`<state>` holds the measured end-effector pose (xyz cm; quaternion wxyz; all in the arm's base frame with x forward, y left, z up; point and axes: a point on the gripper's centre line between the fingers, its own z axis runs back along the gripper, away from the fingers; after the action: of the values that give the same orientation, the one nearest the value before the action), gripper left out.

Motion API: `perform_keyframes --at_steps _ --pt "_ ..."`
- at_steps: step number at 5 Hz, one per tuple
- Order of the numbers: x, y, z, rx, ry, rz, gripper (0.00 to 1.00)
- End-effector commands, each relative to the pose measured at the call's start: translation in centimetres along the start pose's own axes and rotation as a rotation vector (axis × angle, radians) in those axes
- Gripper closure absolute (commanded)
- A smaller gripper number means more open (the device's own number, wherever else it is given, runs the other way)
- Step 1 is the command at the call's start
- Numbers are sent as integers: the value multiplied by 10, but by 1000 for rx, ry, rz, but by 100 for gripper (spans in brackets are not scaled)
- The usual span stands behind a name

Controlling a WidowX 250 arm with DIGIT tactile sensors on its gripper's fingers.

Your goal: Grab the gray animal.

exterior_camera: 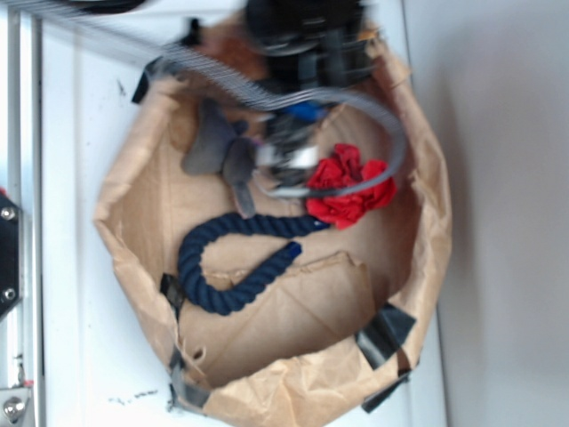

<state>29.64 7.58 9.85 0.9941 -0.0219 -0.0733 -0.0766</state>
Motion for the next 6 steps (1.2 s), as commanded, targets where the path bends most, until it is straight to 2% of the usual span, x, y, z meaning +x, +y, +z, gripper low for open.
perform_keyframes --at_steps 1,2,4,6 --pt "43 20 -10 74 -21 -54 0" --pt "27 3 -22 62 15 -159 0" --pt "12 -15 6 17 -49 -270 0" --pt "-18 -37 19 9 -41 -300 0"
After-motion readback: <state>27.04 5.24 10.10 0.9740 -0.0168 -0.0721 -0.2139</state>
